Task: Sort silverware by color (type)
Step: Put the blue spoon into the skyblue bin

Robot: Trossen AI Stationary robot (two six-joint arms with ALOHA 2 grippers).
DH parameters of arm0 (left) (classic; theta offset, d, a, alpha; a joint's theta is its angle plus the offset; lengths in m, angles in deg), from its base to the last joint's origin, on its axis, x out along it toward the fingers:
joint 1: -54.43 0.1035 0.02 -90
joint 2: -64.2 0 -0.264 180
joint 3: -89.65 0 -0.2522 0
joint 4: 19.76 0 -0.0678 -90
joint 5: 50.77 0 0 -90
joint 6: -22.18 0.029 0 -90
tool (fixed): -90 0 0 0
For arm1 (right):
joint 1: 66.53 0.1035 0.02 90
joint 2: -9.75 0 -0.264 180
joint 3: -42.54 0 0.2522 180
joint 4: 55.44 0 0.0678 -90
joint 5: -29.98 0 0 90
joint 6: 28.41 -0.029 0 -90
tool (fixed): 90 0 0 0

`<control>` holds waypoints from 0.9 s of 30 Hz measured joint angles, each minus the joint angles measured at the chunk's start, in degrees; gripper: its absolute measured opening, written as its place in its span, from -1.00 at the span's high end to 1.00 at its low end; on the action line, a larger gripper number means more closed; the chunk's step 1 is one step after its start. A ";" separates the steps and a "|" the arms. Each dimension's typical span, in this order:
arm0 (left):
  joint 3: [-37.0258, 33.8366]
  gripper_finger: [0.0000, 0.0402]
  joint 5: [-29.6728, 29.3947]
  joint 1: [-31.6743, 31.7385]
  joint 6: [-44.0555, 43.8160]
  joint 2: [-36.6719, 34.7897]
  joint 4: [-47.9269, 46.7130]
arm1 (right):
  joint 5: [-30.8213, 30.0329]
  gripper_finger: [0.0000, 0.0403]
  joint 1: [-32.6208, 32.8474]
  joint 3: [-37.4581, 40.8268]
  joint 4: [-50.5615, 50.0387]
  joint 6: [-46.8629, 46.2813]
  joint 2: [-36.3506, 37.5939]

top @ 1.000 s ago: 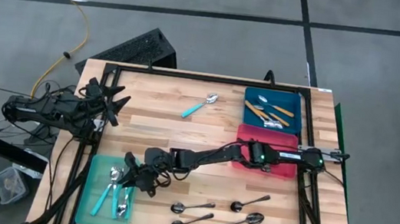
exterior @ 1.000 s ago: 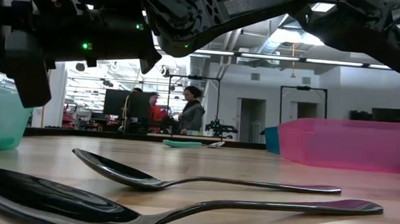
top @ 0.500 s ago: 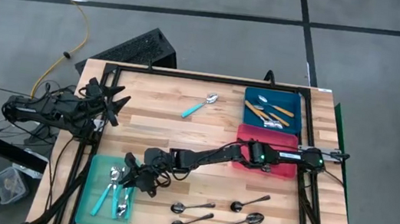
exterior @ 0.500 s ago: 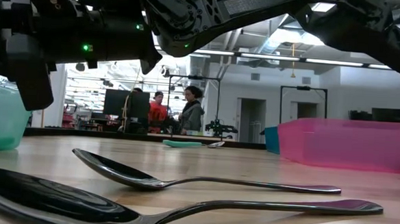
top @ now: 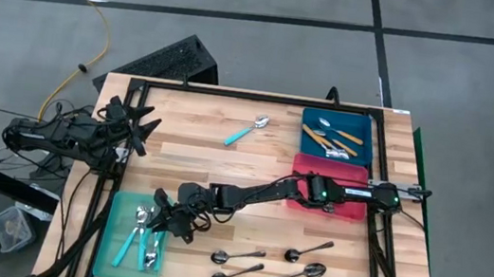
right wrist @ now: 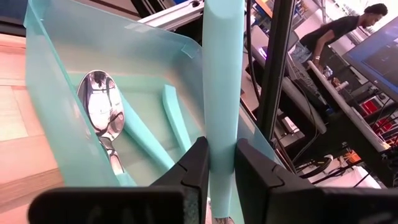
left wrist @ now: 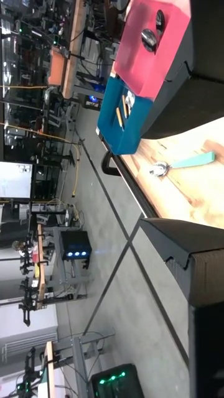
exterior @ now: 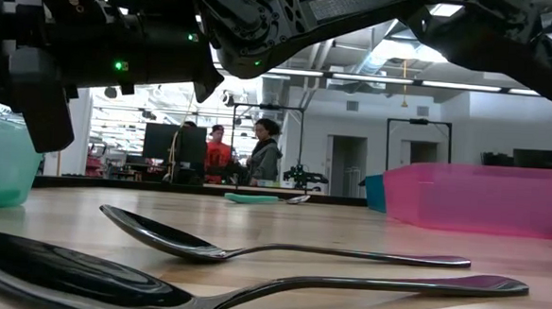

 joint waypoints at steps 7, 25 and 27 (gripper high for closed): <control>0.00 -0.02 -0.02 0.00 -0.02 0.00 -0.02 | 0.00 0.53 -0.01 0.00 -0.57 -0.94 0.00; 0.00 -0.02 0.00 0.00 -0.07 0.00 -0.02 | 0.02 0.52 -0.33 0.00 -1.18 -1.11 -0.02; 0.00 -0.02 -0.02 0.01 -0.08 0.00 -0.01 | 0.04 0.52 -0.35 0.00 -1.72 -1.11 -0.02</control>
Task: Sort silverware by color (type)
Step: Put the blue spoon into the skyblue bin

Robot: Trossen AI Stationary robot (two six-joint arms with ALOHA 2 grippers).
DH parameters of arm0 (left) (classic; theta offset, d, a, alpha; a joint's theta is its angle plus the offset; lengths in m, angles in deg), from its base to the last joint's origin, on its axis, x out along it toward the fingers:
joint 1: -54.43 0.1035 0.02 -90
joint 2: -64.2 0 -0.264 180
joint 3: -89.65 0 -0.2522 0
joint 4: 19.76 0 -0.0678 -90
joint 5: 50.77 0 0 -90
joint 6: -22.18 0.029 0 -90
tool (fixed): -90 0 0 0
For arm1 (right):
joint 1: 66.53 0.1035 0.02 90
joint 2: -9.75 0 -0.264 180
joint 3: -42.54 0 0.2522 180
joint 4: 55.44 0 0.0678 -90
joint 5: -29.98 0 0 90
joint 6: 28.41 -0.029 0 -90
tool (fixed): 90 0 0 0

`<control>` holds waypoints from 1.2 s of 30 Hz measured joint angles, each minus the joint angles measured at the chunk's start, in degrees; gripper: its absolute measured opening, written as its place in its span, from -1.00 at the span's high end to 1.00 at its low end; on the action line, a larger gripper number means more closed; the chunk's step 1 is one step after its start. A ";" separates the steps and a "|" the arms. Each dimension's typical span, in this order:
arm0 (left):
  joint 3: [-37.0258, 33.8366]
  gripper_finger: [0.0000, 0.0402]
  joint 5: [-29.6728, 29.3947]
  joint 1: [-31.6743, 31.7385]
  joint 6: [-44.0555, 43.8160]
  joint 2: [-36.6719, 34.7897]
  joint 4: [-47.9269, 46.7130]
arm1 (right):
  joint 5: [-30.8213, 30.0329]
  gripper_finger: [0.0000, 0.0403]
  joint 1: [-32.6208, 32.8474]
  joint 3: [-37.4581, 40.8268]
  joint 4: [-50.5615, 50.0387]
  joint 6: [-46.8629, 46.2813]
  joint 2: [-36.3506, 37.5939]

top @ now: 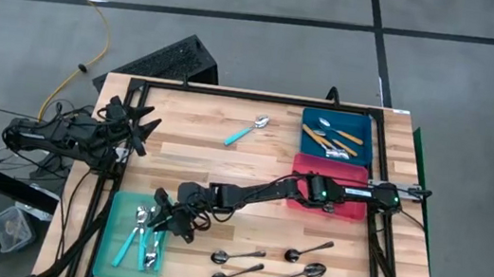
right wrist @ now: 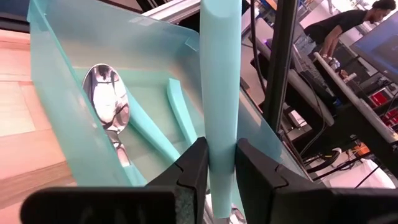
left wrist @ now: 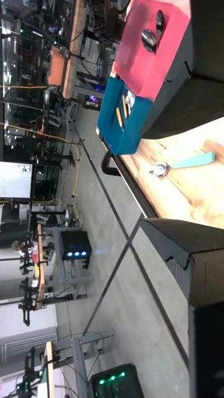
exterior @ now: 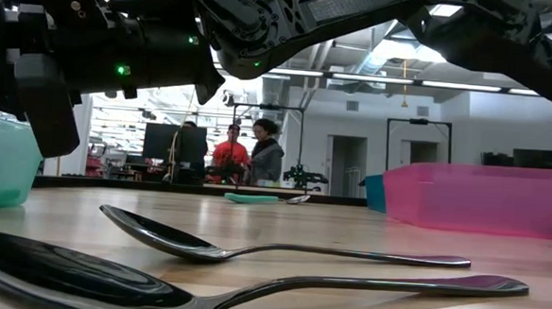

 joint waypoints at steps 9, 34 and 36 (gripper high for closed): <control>0.00 -0.02 0.02 0.00 0.02 -0.01 -0.01 | 0.00 0.52 -0.04 0.00 -0.57 -0.31 -0.02; 0.00 -0.02 0.00 0.01 0.04 -0.02 -0.01 | -0.52 0.37 -0.18 -0.04 -2.16 -1.68 -0.04; 0.00 -0.02 0.02 -0.01 0.04 -0.02 -0.01 | -0.52 0.30 -0.39 -0.04 -2.10 -1.96 -0.04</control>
